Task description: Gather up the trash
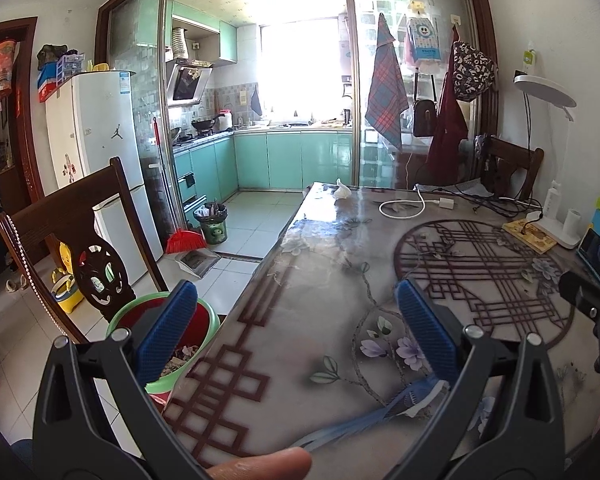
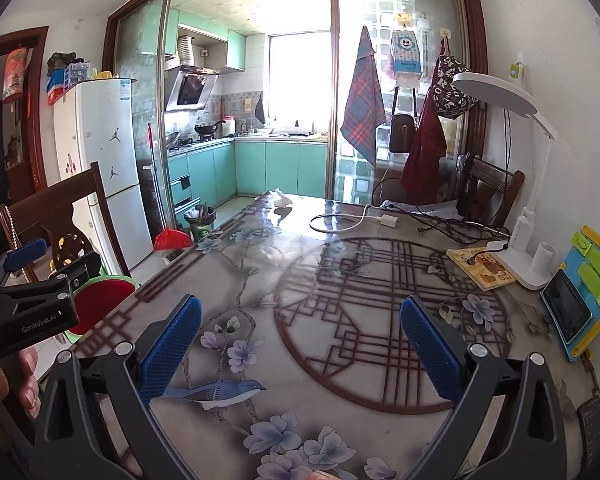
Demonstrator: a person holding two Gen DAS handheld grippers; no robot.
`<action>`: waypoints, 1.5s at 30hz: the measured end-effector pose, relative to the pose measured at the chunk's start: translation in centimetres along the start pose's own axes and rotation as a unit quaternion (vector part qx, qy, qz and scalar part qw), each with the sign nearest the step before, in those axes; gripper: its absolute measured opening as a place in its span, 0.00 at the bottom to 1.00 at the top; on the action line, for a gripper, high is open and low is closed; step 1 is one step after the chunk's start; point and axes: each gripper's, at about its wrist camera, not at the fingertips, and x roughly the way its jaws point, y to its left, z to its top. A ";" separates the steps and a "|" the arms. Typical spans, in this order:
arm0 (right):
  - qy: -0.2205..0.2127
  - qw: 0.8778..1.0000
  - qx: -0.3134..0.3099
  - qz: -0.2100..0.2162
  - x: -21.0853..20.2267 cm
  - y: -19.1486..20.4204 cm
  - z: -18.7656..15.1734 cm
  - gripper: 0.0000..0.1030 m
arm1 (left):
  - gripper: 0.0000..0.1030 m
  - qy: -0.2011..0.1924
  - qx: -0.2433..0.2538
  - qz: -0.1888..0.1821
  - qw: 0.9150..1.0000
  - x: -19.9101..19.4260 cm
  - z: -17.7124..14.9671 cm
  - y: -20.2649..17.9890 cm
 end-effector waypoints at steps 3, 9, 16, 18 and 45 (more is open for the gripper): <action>-0.002 1.000 -0.002 -0.001 0.0 -0.1 0.0 0.94 | 0.95 -0.003 0.001 -0.002 1.000 -0.1 0.0 -0.1; -0.001 1.000 -0.004 0.001 0.0 -0.1 0.0 0.94 | 0.95 -0.001 0.000 0.000 1.000 0.0 -0.1 0.0; 0.000 1.000 -0.003 0.000 0.0 -0.2 -0.1 0.94 | 0.95 0.001 0.006 -0.001 1.000 0.1 -0.1 -0.3; 0.000 1.000 -0.003 0.001 0.0 -0.2 0.0 0.94 | 0.95 0.001 0.007 -0.002 1.000 0.1 -0.1 -0.3; 0.005 1.000 -0.007 0.003 0.3 -0.1 -0.1 0.94 | 0.95 -0.002 0.004 0.000 1.000 -0.1 0.2 -0.2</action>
